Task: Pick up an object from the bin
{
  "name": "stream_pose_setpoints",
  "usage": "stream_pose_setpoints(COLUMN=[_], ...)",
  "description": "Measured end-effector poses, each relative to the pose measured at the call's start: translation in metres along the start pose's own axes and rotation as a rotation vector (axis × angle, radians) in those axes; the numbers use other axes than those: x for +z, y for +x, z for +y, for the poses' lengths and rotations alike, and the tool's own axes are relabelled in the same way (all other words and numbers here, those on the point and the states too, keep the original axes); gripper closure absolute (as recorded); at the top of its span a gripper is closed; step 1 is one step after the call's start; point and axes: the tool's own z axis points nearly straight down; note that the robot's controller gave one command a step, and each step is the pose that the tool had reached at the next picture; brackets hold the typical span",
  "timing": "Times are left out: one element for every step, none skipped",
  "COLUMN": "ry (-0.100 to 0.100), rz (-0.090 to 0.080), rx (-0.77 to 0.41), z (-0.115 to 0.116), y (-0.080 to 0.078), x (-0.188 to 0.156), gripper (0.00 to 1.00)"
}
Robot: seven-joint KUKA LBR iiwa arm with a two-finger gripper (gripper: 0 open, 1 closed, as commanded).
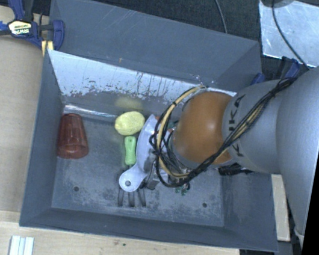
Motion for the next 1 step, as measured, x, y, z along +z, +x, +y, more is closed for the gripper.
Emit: stream_pose_setpoints(ry=[0.0], rz=[-0.003], rx=[0.119], z=[0.0216], y=[0.0384], x=[0.0031], gripper=[1.0])
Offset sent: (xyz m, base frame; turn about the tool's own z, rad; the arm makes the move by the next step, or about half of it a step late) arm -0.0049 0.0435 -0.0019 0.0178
